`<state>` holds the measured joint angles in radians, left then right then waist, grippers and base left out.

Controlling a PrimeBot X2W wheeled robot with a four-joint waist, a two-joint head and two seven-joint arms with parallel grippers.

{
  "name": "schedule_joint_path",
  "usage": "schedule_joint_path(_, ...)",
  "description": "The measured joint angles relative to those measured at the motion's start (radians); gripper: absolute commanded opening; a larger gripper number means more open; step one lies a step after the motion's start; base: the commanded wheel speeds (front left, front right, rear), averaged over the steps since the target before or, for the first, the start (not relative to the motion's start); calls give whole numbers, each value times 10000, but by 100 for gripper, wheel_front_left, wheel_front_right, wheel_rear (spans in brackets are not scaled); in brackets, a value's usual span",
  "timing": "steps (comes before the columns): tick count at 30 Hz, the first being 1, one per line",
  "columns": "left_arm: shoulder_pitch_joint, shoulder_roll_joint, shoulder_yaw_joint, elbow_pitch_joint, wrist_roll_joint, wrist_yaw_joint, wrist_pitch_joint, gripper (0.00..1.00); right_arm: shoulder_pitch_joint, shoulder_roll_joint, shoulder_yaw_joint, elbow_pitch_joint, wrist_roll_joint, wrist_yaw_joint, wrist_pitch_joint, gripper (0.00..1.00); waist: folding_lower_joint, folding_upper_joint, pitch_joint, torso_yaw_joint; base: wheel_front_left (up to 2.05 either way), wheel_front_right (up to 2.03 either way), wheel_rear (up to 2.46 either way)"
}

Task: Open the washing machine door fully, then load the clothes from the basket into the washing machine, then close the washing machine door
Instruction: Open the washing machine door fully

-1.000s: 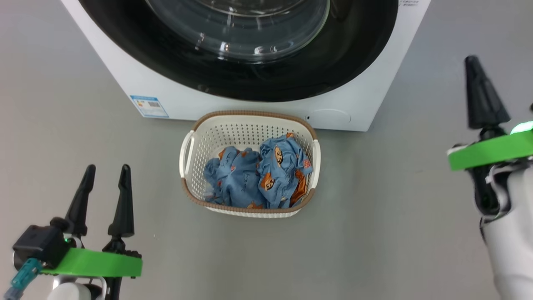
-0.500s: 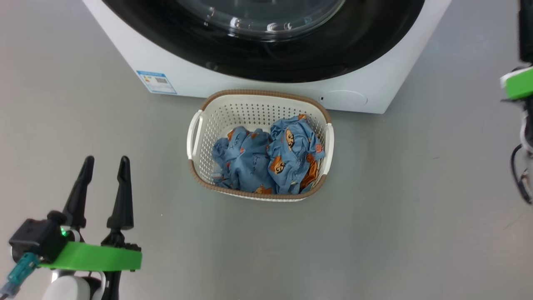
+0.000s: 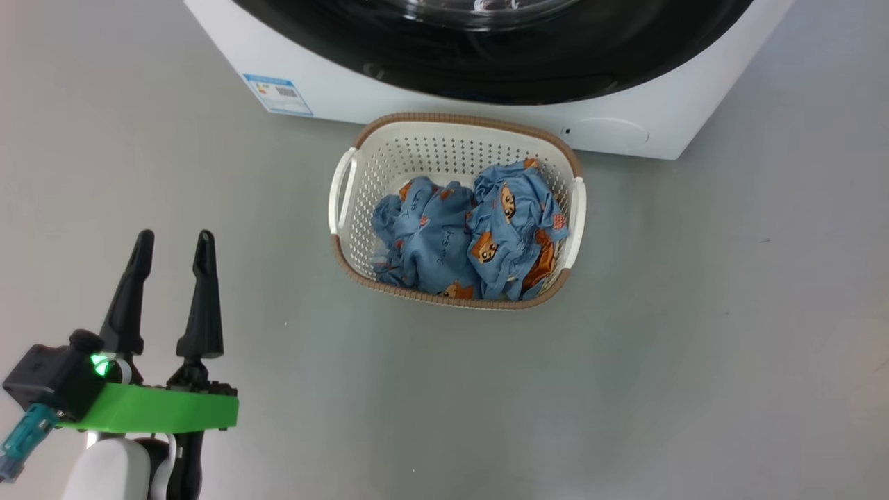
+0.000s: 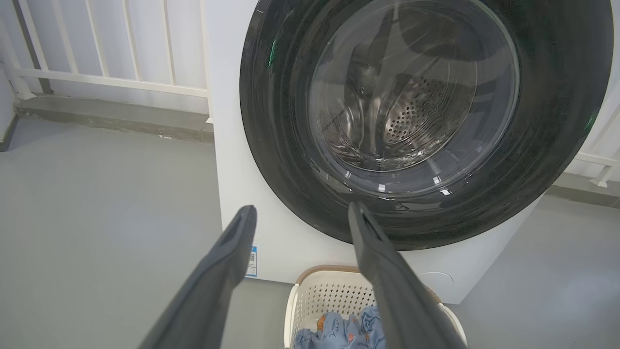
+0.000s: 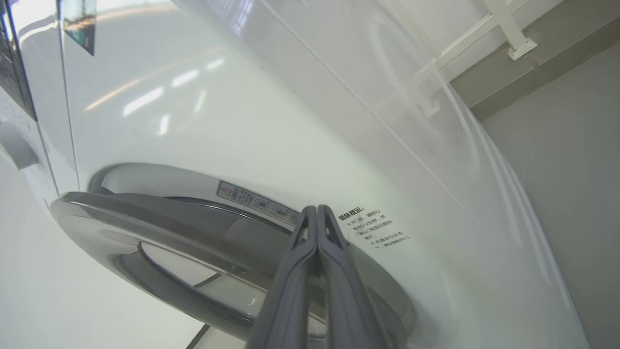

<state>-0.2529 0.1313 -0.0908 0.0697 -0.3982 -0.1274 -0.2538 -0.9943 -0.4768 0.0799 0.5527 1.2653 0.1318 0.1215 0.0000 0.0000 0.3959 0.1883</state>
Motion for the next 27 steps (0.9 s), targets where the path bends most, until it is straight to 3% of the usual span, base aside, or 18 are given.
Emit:
schedule_joint_path(14,-274,-61,-61,-25,-29,0,0,100,-1290,-290,573,654,1590,0,1902,0,0,0,770,395,0,0,0)
schedule_joint_path(27,-431,-242,-128,21,-100,-2,0,100,-1991,-533,1009,924,1808,0,2385,0,0,0,983,827,0,0,0)
